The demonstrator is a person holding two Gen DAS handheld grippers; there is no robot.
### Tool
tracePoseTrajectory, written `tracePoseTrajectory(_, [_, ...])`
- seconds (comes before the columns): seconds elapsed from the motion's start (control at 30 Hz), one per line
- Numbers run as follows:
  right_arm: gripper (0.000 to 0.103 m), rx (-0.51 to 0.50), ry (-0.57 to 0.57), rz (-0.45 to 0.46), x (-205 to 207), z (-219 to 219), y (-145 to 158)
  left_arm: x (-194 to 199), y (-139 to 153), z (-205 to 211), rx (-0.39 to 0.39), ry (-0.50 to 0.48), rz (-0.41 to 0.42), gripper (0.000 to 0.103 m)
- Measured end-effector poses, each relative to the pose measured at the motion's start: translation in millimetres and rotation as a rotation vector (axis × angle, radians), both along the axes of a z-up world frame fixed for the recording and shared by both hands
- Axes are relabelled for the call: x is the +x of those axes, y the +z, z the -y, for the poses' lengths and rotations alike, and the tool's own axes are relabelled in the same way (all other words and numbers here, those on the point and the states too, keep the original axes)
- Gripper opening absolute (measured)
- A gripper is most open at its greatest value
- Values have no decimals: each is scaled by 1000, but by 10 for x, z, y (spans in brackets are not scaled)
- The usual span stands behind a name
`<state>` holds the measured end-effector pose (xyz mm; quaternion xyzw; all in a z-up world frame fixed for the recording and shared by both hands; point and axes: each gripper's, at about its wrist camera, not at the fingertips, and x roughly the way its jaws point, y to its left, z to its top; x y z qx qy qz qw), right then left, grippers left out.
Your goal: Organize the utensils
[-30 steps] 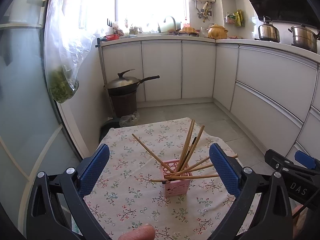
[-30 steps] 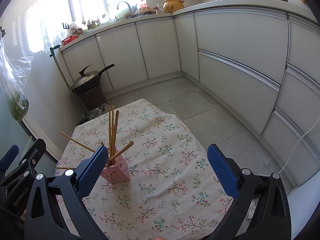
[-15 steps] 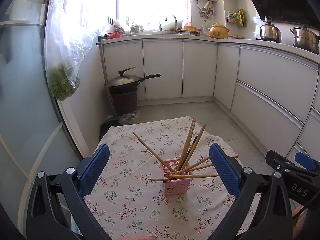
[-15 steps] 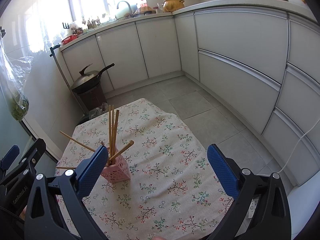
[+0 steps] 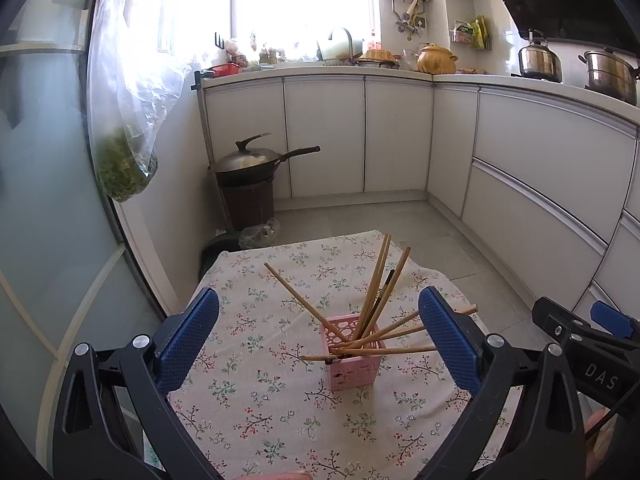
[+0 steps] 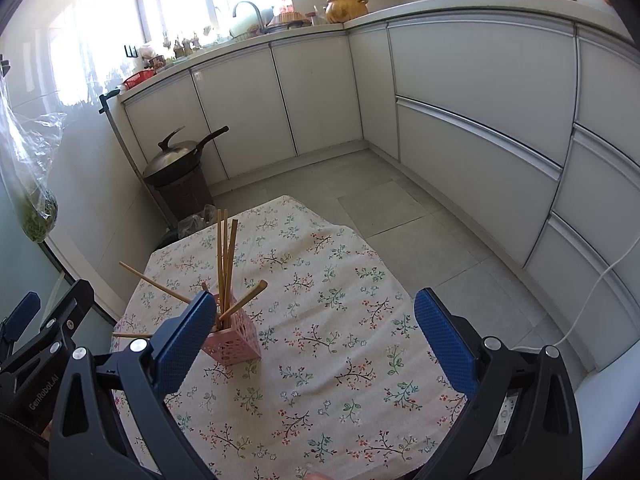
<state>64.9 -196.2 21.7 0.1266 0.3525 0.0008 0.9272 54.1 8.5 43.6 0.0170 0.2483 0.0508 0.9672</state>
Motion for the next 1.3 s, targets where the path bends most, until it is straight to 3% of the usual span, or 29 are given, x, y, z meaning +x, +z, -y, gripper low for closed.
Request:
tracePoseTrajectory(0.27, [97,0,1,-2,-6,3,2,-7,-3,8,3,2,5,96])
tracePoseTrajectory(0.43, [97,6,1,-14,12,12,-10,-75,36,13,-1,0,71,95])
tracePoseTrajectory(0.6, [97,19,0,-23,29,53,-2,-87,50,36,10,-20,84,91])
tracePoseTrajectory(0.7, [97,17,-1,-17,20,56,15,-83,39,47,10,-22,82,90])
tracePoseTrajectory(0.8, [97,14,-1,-13,21,58,28,-82,57,25,-8,-16,80,96])
tracePoseTrajectory(1.3, [97,23,3,-16,49,95,54,-59,45,52,-8,-21,35,96])
